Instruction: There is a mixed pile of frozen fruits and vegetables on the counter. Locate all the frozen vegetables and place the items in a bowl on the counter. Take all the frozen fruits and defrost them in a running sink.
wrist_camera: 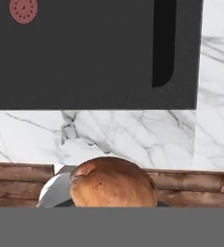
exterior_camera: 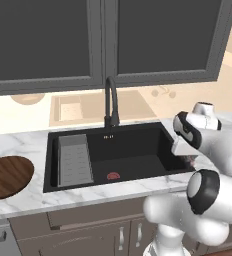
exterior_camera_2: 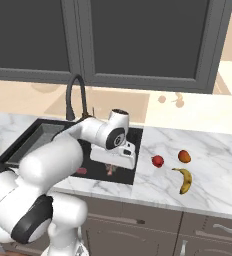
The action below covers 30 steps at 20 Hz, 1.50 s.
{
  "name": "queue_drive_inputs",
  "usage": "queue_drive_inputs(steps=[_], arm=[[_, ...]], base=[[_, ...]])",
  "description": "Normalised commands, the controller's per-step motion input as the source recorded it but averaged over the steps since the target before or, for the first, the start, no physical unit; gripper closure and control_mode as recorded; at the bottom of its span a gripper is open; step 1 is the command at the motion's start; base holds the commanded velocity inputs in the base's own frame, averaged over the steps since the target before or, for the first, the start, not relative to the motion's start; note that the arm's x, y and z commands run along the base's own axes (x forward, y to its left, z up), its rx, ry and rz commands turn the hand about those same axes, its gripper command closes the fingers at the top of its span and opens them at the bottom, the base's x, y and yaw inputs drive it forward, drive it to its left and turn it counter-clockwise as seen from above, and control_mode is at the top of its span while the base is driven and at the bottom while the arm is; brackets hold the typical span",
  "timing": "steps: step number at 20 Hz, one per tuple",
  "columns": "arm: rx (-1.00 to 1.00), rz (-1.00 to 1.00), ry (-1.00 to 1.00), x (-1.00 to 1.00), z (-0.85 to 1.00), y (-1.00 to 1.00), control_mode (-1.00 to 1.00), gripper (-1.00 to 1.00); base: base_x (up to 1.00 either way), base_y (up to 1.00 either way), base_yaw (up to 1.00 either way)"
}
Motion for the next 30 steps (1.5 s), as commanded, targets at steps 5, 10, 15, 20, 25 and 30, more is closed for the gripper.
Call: queue_drive_inputs(steps=[5,10,15,20,25,30], arm=[[0.00,0.01,-0.01,0.00,0.02,0.71,-1.00,1.00],[-0.05,0.00,-0.04,0.00,0.00,0.88,-1.00,1.00],[-0.10,0.00,-0.01,0.04,0.03,0.93,-1.00,1.00],[-0.11,0.00,-0.04,0.02,0.18,0.96,-1.00,1.00],[-0.15,0.02,0.00,0.13,0.22,1.00,-1.00,1.00],[-0.11,-0.01,0.01,0.13,0.26,0.94,-1.00,1.00]], base=[[0.00,0.00,0.00],[0.00,0.00,0.00],[0.00,0.00,0.00],[0.00,0.00,0.00],[0.00,0.00,0.00],[0.00,0.00,0.00]])
